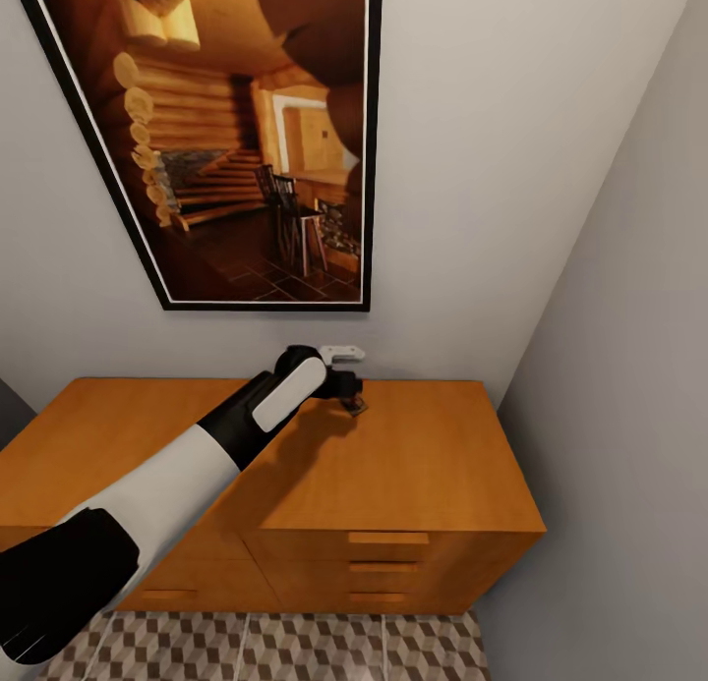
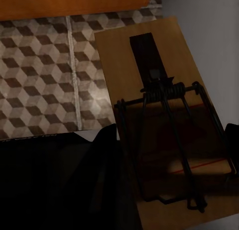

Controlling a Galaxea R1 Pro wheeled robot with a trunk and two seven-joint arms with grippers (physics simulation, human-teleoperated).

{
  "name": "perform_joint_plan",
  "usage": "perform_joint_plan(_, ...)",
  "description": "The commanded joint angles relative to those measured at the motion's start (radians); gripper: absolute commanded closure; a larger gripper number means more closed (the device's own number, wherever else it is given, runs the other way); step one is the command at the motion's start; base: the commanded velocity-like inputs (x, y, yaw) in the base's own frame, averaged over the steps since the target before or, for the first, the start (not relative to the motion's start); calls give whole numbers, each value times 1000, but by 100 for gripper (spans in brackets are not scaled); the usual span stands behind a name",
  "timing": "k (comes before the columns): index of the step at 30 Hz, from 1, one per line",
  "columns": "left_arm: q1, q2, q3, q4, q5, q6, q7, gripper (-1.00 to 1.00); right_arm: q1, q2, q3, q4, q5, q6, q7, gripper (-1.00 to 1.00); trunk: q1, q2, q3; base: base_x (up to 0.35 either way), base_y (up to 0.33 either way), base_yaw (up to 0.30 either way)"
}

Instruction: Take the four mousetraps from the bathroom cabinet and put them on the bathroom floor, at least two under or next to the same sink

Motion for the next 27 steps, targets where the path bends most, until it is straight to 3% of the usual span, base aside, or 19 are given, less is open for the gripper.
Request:
perform_joint_plan(1,-1,-1,-2,2,10,-8,11,-100,-1,0,9,1,-10,-3,-3,100,1,-2,-2,0,0,0)
perform_joint_plan(9,-1,-9,-2,19,10,-48,15,-100,-1,0,9,1,-10,-3,-3,100,1,-2,-2,0,0,0)
perform_joint_plan(13,-1,-22,-3,61,10,-130,16,-100,-1,-1,8,1,-10,-3,-3,100,1,-2,-2,0,0,0)
perform_joint_plan(18,-1,-39,-4,119,9,-183,17,-100,-1,-1,9,1,-10,-3,-3,100,1,-2,-2,0,0,0)
perform_joint_plan(27,-1,-44,-5,142,9,-205,16,-100,-1,-1,8,1,-10,-3,-3,100,1,-2,-2,0,0,0)
